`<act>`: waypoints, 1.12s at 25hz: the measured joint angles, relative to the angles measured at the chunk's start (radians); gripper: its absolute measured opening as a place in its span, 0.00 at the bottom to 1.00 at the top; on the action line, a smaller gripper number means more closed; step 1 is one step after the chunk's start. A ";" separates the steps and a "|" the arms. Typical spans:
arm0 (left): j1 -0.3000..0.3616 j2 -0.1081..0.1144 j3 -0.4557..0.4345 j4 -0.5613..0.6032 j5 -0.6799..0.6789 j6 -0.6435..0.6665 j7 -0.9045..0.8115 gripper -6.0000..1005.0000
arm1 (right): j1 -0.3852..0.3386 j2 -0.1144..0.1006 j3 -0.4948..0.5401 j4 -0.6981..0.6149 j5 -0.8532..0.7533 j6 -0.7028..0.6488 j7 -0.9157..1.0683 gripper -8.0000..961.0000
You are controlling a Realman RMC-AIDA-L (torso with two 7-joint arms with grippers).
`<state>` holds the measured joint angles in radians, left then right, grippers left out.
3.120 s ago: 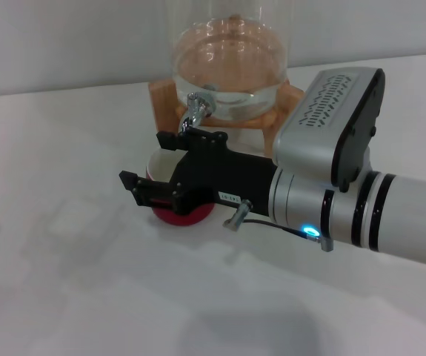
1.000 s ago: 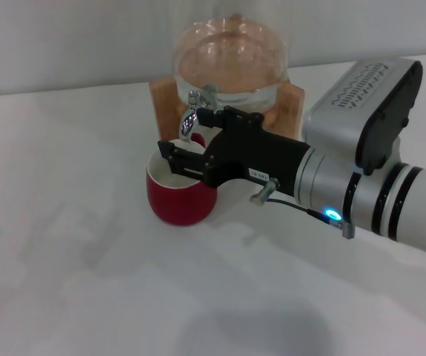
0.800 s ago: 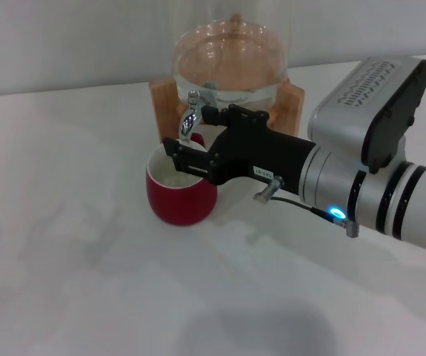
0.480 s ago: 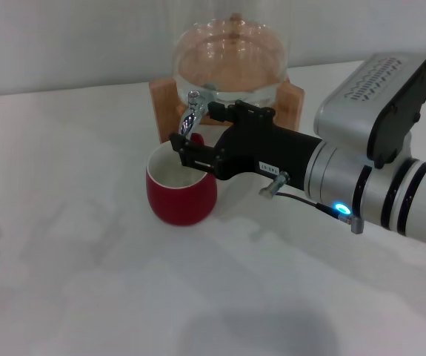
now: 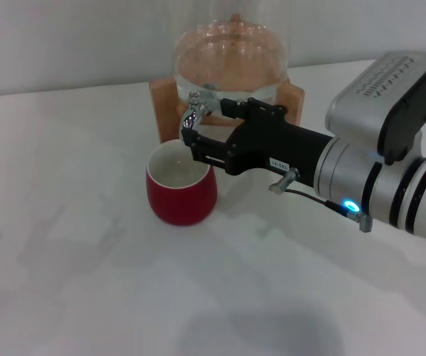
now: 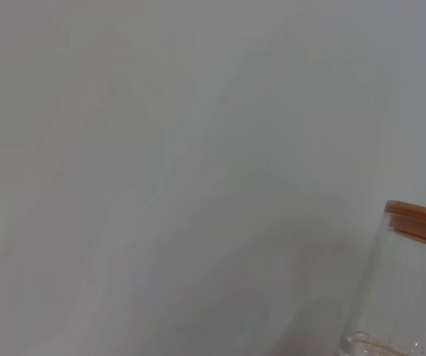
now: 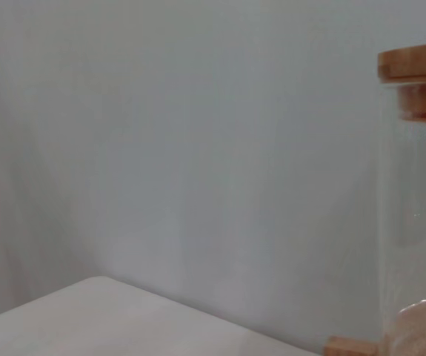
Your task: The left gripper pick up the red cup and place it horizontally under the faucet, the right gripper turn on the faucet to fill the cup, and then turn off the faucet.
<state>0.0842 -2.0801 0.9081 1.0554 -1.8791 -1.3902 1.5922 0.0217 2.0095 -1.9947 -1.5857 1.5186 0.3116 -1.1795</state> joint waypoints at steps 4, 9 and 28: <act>0.002 0.000 0.000 0.000 0.000 -0.004 0.000 0.86 | -0.001 0.001 0.007 0.000 0.000 0.000 0.000 0.81; 0.004 0.000 0.000 0.000 0.000 -0.011 0.000 0.86 | -0.002 0.002 0.010 -0.001 0.000 -0.001 0.000 0.81; 0.008 0.000 -0.040 -0.007 0.002 -0.051 0.007 0.86 | -0.122 0.003 0.542 0.001 0.224 0.514 -0.158 0.81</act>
<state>0.0920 -2.0803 0.8677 1.0480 -1.8767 -1.4416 1.5989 -0.1000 2.0129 -1.4530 -1.5846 1.7429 0.8256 -1.3378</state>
